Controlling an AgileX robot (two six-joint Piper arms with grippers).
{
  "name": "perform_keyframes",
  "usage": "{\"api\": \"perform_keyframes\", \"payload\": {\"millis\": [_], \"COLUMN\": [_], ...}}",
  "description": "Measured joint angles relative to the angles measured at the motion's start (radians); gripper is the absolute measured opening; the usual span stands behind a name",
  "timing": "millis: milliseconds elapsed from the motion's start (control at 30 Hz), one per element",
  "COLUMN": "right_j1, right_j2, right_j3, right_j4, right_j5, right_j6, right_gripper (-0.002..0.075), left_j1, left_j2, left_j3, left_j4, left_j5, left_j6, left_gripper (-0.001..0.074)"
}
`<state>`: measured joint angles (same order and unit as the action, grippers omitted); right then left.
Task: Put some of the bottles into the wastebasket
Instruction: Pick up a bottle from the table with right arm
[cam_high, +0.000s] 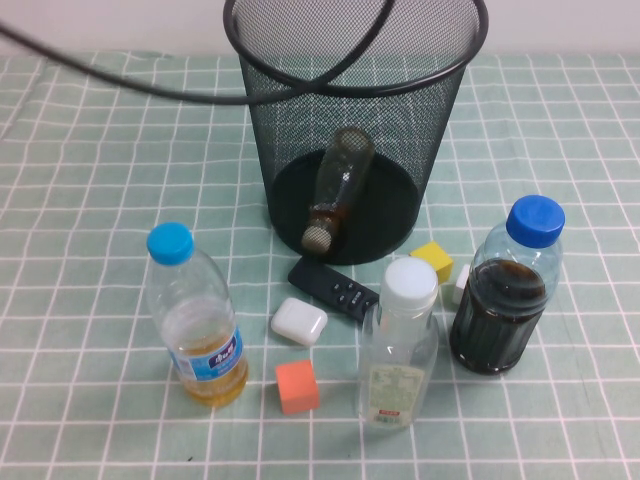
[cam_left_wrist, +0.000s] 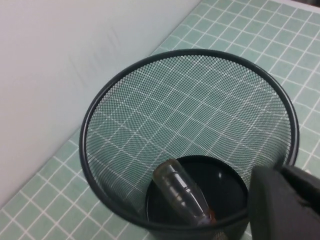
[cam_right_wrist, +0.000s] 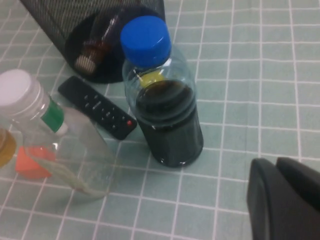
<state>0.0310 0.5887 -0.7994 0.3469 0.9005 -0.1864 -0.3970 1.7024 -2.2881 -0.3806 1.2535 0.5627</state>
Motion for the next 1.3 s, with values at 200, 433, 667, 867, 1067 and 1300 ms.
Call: {"api": "perform_keyframes", "payload": {"millis": [200, 433, 667, 867, 1067, 1300], "right_j1": [0.056, 0.339, 0.611, 0.681, 0.687, 0.688], "right_j2": [0.234, 0.364, 0.368, 0.410, 0.475, 0.585], "right_j3": [-0.135, -0.153, -0.153, -0.153, -0.153, -0.153], "right_j4": [0.243, 0.178, -0.058, -0.058, -0.051, -0.062], "right_j5": [0.026, -0.147, -0.326, -0.371, -0.502, -0.619], "right_j6": [-0.202, -0.220, -0.117, -0.198, -0.209, -0.214], "right_gripper": [0.0000, 0.0000, 0.0000, 0.0108, 0.0554, 0.0627], "left_j1": [0.000, 0.000, 0.000, 0.000, 0.000, 0.000], "left_j2": [-0.313, -0.733, -1.175, -1.518, -1.705, -1.712], "left_j3": [0.328, 0.913, 1.530, 1.966, 2.242, 2.316], "left_j4": [0.090, 0.143, 0.136, 0.071, -0.069, -0.079], "left_j5": [-0.133, -0.396, -0.716, -0.999, -1.186, -1.097], "left_j6": [-0.021, -0.084, -0.158, -0.172, -0.180, -0.178], "left_gripper": [-0.0002, -0.0002, -0.0003, -0.0004, -0.0004, -0.0004]}}
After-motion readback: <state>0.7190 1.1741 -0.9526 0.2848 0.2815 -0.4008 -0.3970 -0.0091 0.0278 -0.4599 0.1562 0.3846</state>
